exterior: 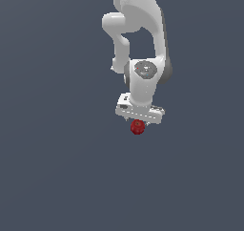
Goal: Pick up the object and move it to a goal position.
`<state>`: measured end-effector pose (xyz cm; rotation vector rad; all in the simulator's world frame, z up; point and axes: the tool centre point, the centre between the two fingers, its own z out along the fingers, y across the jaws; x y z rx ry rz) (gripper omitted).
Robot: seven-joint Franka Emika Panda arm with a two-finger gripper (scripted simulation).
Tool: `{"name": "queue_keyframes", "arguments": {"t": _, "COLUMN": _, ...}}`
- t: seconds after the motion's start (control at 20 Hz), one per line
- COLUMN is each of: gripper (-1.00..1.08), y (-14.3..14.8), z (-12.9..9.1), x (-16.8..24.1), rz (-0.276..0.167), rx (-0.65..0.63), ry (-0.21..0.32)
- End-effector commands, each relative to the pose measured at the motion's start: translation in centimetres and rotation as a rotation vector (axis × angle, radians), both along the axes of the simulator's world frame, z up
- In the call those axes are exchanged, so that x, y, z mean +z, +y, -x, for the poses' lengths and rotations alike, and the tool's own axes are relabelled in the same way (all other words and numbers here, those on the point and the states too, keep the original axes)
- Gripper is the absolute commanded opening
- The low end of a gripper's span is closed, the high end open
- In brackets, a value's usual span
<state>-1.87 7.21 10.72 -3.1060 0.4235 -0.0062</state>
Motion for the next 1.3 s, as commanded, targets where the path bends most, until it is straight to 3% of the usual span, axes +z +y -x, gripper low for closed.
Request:
{"name": "queue_keyframes", "arguments": {"t": 0.0, "gripper": 1.0, "y": 0.4, "z": 0.4, "x": -0.5, "rz": 0.003, "rx": -0.02, "ry": 0.002}}
{"name": "queue_keyframes", "arguments": {"t": 0.55, "gripper": 1.0, "y": 0.9, "z": 0.8, "x": -1.4, "rz": 0.006, "rx": -0.037, "ry": 0.005}}
{"name": "queue_keyframes", "arguments": {"t": 1.25, "gripper": 1.0, "y": 1.0, "z": 0.8, "x": -6.1, "rz": 0.006, "rx": -0.04, "ry": 0.005}}
